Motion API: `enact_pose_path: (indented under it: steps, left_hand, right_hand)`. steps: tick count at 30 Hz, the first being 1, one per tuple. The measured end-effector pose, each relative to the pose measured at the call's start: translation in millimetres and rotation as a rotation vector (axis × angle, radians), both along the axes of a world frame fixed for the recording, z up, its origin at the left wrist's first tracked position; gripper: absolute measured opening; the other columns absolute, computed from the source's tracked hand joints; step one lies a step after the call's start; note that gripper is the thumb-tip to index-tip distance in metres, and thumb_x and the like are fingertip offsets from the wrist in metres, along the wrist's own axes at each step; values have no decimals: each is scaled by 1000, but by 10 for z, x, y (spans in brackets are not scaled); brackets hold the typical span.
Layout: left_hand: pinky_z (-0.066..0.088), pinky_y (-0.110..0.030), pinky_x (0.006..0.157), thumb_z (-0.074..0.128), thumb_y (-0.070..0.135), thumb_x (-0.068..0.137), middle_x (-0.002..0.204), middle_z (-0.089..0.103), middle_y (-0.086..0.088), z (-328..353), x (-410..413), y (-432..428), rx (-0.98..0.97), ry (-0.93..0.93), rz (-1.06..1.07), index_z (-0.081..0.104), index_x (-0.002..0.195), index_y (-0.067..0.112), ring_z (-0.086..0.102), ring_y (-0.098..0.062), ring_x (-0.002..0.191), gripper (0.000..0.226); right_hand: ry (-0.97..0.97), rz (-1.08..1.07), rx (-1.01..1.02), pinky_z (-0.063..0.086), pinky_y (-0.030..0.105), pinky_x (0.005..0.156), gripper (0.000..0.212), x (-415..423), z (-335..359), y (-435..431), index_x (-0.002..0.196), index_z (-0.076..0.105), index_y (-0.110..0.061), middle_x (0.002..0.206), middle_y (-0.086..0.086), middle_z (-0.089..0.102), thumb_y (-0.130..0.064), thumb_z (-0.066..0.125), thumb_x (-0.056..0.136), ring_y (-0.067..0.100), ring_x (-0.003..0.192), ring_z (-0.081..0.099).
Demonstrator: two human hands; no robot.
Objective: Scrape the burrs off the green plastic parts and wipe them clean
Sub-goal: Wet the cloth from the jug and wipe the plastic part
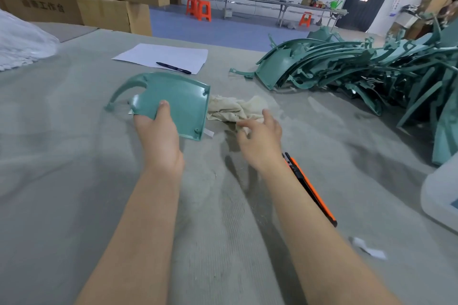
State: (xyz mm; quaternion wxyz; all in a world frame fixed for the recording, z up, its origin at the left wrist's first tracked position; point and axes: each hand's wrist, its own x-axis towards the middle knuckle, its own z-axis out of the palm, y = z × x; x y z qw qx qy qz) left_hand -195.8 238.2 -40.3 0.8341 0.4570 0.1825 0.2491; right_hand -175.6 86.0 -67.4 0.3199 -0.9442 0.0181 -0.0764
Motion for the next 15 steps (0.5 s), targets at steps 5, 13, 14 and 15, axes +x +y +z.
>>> enact_pose_path:
  steps: [5,13,14,15]
  left_hand:
    - [52,-13,68,50,10,95,108,64,7,-57,47,-5,98,21,-5,47,131,16,64,-5,90,37]
    - [53,-35,79,58,6,86,112,64,-8,-156,57,3,301,187,-212,47,127,9,64,-24,99,43]
    - [53,-33,77,58,7,86,109,65,-7,-144,46,-17,302,175,-240,49,124,9,65,-23,97,39]
    - [53,-33,77,59,9,86,107,66,-5,-128,35,-42,298,158,-264,52,122,10,66,-22,95,36]
  right_hand:
    - [110,-67,-189,19,49,117,44,260,-43,108,141,41,-11,156,8,25,-27,42,100,31,145,16]
    - [-585,-265,721,42,39,102,23,133,620,-354,112,56,-13,122,12,56,-24,57,92,24,114,54]
    - [-610,-256,811,44,36,102,23,71,662,-439,110,54,-18,123,10,57,-28,60,89,19,113,56]
    - [-634,-233,868,46,28,99,30,-5,693,-514,114,51,-20,124,6,57,-29,63,88,10,112,57]
